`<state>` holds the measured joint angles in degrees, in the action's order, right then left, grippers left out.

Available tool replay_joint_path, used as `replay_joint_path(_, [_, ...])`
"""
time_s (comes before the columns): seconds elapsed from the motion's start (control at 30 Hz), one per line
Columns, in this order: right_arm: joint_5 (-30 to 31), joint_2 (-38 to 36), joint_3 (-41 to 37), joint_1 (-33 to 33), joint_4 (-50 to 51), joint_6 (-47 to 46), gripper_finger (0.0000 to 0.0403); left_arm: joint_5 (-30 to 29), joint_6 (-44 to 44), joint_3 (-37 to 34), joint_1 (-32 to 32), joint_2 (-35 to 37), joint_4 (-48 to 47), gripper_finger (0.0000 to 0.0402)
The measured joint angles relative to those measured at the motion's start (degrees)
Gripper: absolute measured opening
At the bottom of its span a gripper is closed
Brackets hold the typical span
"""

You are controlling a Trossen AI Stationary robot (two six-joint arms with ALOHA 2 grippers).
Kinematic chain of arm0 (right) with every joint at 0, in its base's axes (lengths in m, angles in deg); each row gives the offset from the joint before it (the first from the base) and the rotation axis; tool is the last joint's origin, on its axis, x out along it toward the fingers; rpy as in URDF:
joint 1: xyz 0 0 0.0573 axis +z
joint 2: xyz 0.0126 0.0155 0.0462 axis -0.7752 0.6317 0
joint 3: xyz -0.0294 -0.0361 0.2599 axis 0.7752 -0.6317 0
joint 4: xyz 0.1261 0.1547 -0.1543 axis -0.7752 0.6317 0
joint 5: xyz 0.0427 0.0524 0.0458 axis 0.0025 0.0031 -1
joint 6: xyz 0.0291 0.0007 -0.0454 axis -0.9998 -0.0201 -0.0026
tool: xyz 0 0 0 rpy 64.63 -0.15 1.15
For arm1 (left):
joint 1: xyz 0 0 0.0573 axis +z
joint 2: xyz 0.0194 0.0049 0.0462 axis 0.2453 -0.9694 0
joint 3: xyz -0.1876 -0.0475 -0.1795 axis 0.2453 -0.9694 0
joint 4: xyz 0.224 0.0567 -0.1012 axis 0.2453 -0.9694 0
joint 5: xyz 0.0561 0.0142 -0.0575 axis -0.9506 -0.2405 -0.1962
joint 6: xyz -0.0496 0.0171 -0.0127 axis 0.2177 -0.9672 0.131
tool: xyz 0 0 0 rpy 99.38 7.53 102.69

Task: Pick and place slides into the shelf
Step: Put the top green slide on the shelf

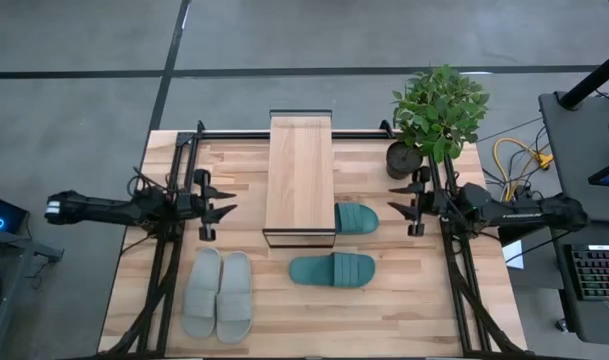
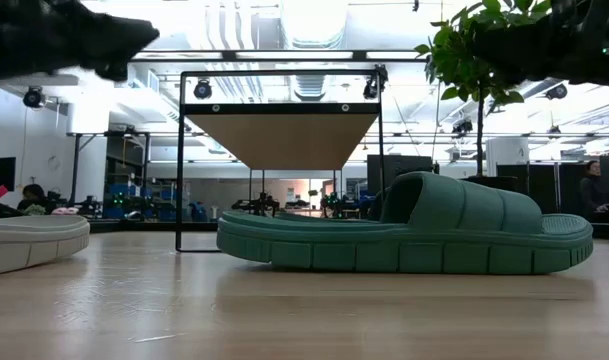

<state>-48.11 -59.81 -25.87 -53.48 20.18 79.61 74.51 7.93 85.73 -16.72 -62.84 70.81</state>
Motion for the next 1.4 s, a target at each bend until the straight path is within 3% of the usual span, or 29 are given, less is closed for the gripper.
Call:
replay_joint_path(0.23, [-0.46,6.19,0.0,0.0,-15.16,1.55,0.0205,0.79,-0.07,10.59,0.0,-8.64,2.98,0.0154])
replay_joint_path(0.4, [-0.46,6.28,0.8,0.0,-15.47,0.89,0.0207,1.09,-0.11,16.88,0.0,-14.7,2.71,0.0155])
replay_joint_path(0.57, [-0.46,6.3,7.94,0.0,3.05,-3.8,0.0207,1.23,-2.73,20.64,0.0,-18.72,1.44,0.0155])
replay_joint_path(0.7, [-0.46,7.03,18.02,0.0,26.69,-4.66,0.0208,1.22,-3.94,24.24,0.0,-20.66,-4.69,0.0155])
replay_joint_path(0.83, [-0.48,8.75,26.63,0.0,41.09,-9.8,0.0208,1.21,-0.88,28.44,0.0,-22.42,-13.6,0.0155])
replay_joint_path(1.13, [-0.48,10.08,30.69,0.0,51.43,-14.63,0.0208,-0.45,5.73,37.49,0.02,-25.11,-34.76,0.0155])
replay_joint_path(1.4, [-0.48,10.08,30.23,0.0,52.6,-17.11,0.0208,-2.59,9.54,39.99,0.02,-26.51,-43.56,0.0155])
